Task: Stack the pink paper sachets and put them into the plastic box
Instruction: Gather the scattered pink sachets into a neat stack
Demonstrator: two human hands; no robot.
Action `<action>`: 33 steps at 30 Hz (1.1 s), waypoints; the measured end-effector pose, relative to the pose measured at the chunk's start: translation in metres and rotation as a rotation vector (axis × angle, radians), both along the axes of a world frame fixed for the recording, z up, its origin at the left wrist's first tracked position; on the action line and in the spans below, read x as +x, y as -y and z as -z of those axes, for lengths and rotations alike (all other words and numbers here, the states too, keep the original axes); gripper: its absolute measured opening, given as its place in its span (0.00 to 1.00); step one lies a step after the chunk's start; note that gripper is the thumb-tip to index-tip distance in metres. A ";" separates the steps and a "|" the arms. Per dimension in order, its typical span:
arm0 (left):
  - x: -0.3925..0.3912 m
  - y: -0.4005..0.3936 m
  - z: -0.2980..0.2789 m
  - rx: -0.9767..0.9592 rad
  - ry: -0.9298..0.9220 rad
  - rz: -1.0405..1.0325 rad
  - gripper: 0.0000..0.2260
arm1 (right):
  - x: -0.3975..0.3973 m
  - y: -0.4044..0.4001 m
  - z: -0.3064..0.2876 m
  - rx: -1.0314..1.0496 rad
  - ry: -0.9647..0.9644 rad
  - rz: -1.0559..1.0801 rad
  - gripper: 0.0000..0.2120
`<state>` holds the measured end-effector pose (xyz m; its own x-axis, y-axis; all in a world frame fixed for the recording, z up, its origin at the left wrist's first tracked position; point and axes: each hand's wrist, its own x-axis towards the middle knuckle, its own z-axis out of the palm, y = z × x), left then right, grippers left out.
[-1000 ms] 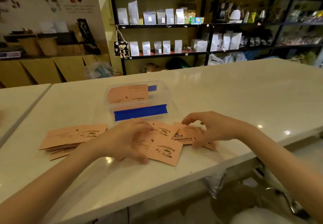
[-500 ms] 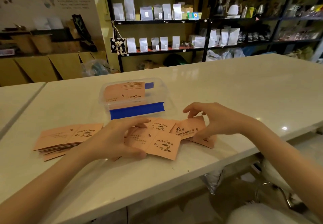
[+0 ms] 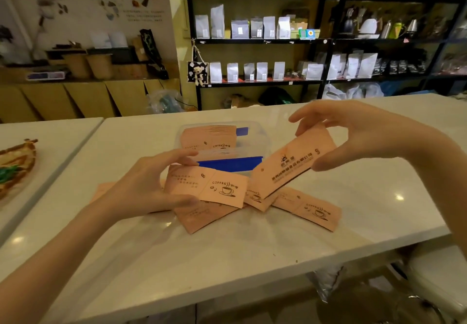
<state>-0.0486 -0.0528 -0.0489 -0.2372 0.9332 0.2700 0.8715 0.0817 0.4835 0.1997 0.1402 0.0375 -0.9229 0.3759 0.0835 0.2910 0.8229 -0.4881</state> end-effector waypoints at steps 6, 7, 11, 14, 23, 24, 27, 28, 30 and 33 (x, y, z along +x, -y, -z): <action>-0.022 0.029 0.001 0.030 0.001 -0.159 0.35 | -0.048 0.011 0.028 -0.059 -0.294 0.015 0.29; -0.026 0.034 0.002 0.041 -0.008 -0.179 0.36 | -0.058 0.014 0.035 -0.087 -0.355 0.024 0.29; -0.038 0.049 0.004 0.070 0.060 -0.307 0.35 | -0.099 0.030 0.062 -0.215 -0.489 0.026 0.27; -0.043 0.051 0.008 0.031 0.097 -0.366 0.38 | -0.121 0.041 0.076 -0.274 -0.528 0.037 0.26; -0.075 0.065 0.034 0.024 0.212 -0.411 0.33 | -0.179 0.090 0.106 -0.417 -0.434 -0.107 0.17; -0.077 0.066 0.037 0.012 0.225 -0.408 0.31 | -0.182 0.092 0.110 -0.439 -0.416 -0.107 0.17; -0.078 0.068 0.044 -0.017 0.256 -0.399 0.33 | -0.188 0.094 0.120 -0.440 -0.371 -0.102 0.16; -0.080 0.068 0.047 -0.031 0.268 -0.404 0.36 | -0.189 0.093 0.123 -0.434 -0.359 -0.097 0.17; -0.083 0.068 0.049 -0.064 0.283 -0.435 0.43 | -0.190 0.092 0.128 -0.410 -0.324 -0.098 0.18; -0.083 0.070 0.048 -0.116 0.273 -0.460 0.45 | -0.191 0.091 0.133 -0.324 -0.249 -0.117 0.19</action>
